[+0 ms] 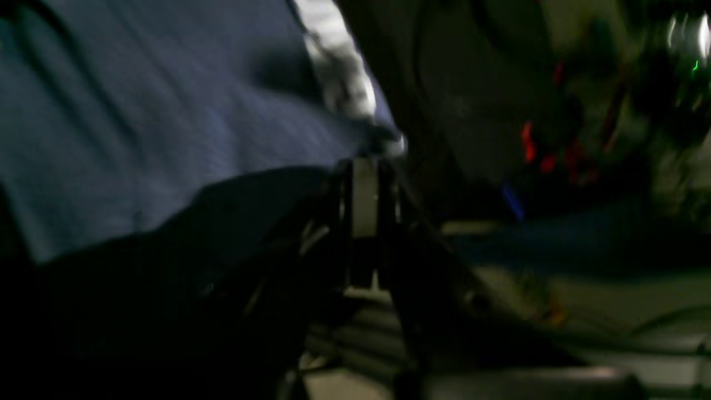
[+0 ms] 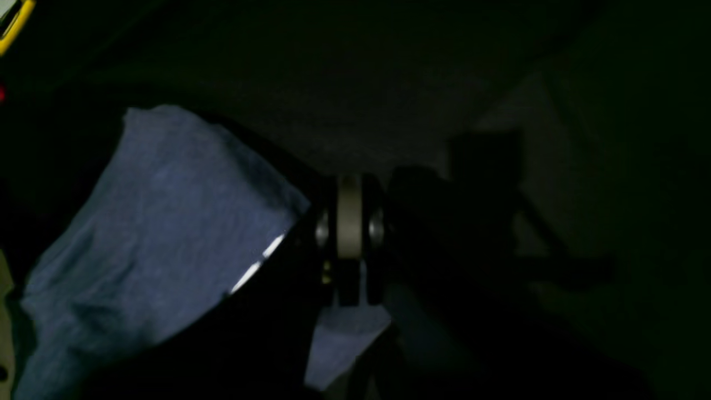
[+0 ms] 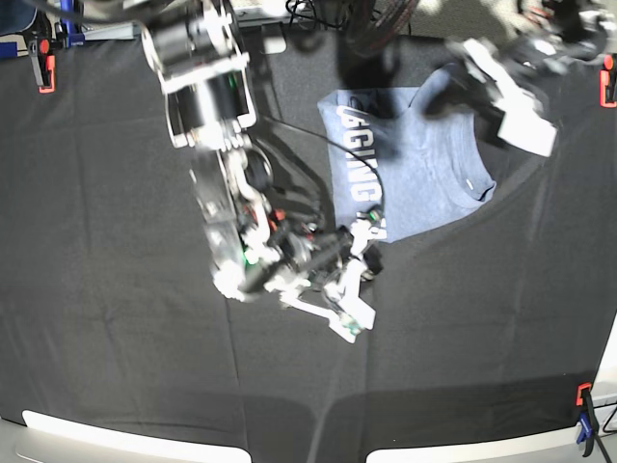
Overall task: Layout the t-shirt on the table in an organized manner, then fold the t-shirt properly
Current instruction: 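Lift and flip the folded bundle over with both grippers, then lay the bundle flat and open both grippers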
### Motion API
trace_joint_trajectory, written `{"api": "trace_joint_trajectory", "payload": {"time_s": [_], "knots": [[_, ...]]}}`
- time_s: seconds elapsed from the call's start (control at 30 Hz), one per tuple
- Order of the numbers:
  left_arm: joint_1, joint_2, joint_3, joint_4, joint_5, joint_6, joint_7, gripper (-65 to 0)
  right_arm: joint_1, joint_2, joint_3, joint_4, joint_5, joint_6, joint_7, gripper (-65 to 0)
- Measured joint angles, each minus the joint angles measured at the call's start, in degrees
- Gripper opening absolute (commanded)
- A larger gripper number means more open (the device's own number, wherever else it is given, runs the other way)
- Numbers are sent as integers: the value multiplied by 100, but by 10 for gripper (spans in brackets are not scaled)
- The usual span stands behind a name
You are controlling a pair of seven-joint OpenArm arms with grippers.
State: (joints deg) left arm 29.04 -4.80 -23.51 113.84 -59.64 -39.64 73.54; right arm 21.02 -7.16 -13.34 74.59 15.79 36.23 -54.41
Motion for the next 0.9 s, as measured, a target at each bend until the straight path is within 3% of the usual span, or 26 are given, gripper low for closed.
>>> {"api": "trace_joint_trajectory", "payload": {"time_s": [0.13, 0.23, 0.33, 0.57, 0.7, 0.83, 0.9], "knots": [[26, -2, 133, -188, 1196, 0, -811, -650, 96, 4, 9, -422, -59, -15, -4, -650], [9, -22, 133, -702, 1648, -7, -1388, -650, 31, 2, 9, -479, -46, -15, -4, -650], [-68, -184, 136, -1390, 2024, 2, -1537, -650, -20, 2, 9, -481, -42, 7, -22, -650], [-638, -739, 160, -2540, 1790, 199, -2044, -650, -55, 177, -4, -476, -26, 111, -170, -650], [-935, -822, 140, -2625, 1867, 247, -2103, -650, -280, 553, -85, -479, 39, 111, -164, -650], [-1220, -820, 144, -2645, 2140, 365, -2406, -650, -442, 702, -125, -444, 48, 177, -367, -650], [-1335, -820, 144, -2649, 2358, 774, -2702, -650, -581, 702, -120, -323, 48, 177, -363, -650]]}}
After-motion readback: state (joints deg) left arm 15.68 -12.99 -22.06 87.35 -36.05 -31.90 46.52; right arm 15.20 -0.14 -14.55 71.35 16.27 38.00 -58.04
